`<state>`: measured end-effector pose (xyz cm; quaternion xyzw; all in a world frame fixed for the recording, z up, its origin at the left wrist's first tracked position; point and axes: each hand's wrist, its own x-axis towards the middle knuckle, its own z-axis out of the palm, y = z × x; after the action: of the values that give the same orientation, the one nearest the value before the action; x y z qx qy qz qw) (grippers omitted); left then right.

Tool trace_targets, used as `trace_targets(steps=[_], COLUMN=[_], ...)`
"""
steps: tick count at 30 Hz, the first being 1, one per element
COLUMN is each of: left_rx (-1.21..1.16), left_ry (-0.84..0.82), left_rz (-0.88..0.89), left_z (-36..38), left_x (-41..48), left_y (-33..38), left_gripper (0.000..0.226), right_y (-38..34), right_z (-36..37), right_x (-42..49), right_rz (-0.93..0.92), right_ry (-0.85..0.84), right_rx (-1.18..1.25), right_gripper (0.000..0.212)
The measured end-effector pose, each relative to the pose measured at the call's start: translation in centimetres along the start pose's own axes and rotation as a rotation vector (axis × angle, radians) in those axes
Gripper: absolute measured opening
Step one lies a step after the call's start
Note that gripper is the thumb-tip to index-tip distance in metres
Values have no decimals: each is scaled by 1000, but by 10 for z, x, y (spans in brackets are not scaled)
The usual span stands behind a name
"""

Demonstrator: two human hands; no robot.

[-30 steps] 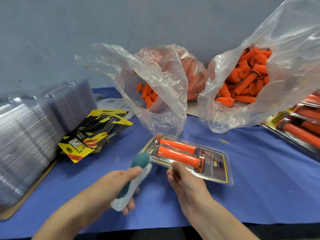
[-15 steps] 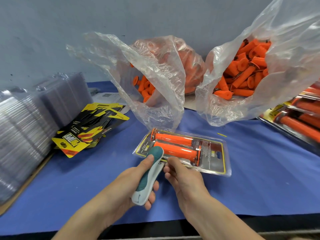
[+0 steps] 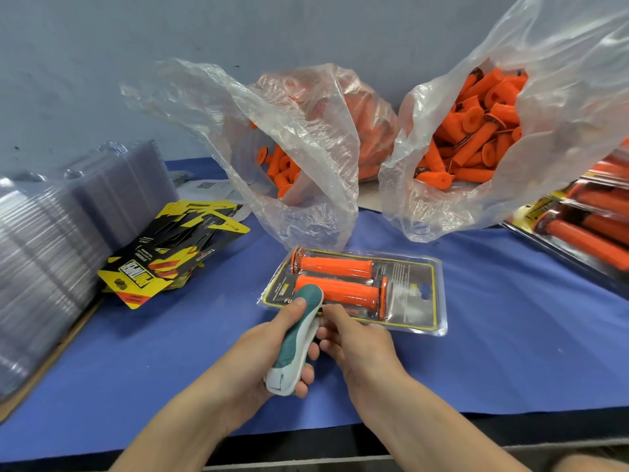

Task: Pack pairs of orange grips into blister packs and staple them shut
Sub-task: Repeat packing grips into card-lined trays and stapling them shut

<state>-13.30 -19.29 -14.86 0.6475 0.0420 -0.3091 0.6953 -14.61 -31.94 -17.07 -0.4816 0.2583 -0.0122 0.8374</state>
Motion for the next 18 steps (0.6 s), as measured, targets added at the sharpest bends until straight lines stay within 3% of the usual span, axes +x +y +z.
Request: trace_targets(steps=[18], left_rx=[-194], left_ry=[-124], left_rz=[-35], left_z=[-8], left_x=[-6], left_y=[3], left_gripper=[43], right_y=[-5], right_z=[-1], right_x=[-3], right_rz=[54], right_ry=[-63], right_rx=[93], right_gripper=[25])
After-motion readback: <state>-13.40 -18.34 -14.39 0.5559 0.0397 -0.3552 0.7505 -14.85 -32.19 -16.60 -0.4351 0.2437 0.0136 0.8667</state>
